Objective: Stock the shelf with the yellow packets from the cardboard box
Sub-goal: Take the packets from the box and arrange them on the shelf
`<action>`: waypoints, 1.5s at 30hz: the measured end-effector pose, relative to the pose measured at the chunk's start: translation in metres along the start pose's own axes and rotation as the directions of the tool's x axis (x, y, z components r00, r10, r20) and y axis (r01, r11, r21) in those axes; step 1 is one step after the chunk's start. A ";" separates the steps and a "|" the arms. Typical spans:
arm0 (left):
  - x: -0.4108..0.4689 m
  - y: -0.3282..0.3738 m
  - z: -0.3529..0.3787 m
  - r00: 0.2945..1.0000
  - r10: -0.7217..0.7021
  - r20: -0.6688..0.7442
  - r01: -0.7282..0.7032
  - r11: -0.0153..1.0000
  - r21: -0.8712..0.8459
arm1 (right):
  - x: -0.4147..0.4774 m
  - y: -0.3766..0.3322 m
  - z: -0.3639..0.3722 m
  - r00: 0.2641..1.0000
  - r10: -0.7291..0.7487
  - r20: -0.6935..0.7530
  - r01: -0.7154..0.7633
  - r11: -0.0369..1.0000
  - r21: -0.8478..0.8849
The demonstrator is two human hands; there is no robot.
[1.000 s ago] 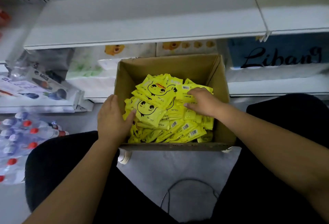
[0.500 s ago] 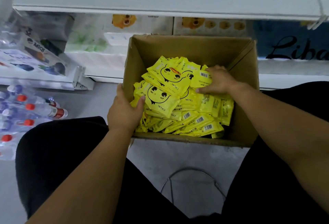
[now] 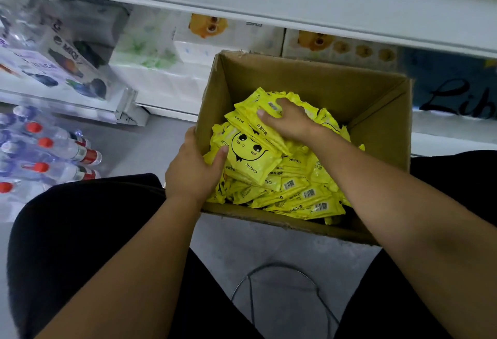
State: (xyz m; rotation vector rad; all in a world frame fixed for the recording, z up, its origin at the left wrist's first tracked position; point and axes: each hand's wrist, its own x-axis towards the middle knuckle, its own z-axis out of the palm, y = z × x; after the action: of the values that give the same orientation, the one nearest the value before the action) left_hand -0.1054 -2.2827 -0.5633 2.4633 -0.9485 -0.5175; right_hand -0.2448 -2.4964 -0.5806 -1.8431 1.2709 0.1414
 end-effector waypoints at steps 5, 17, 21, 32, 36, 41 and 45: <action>0.003 -0.001 0.000 1.000 0.002 0.006 -0.002 1.000 -0.005 | 0.005 -0.004 -0.009 0.998 0.030 0.048 -0.032 0.998 0.058; 0.000 0.001 0.000 1.000 -0.001 0.015 0.001 1.000 -0.011 | -0.045 0.005 -0.002 0.967 0.250 0.050 -0.253 0.920 0.299; -0.003 0.013 -0.003 0.997 -0.059 0.055 0.064 0.994 -0.087 | -0.084 0.011 0.004 0.962 0.274 -0.014 -0.229 0.829 0.510; -0.100 0.131 -0.022 0.954 0.218 0.207 0.041 0.587 -0.808 | -0.172 0.007 -0.049 0.995 0.090 0.035 -0.032 -0.037 0.999; -0.132 0.160 -0.011 0.960 0.190 0.206 0.111 0.417 -0.902 | -0.204 0.024 -0.054 0.999 0.052 0.002 0.007 -0.173 0.985; -0.167 0.177 0.007 0.971 0.192 0.144 0.039 0.468 -0.883 | -0.227 0.049 -0.046 0.999 0.030 0.036 -0.028 -0.243 0.970; -0.174 0.185 0.011 0.959 0.146 0.245 0.167 0.407 -0.898 | -0.237 0.056 -0.051 1.000 -0.018 0.013 -0.017 -0.228 0.973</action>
State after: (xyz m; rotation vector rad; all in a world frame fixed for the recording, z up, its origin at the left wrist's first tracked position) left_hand -0.3289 -2.2869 -0.4431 1.3581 -0.4787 -1.0847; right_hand -0.4204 -2.3703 -0.4571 -0.2498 0.7493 -0.7496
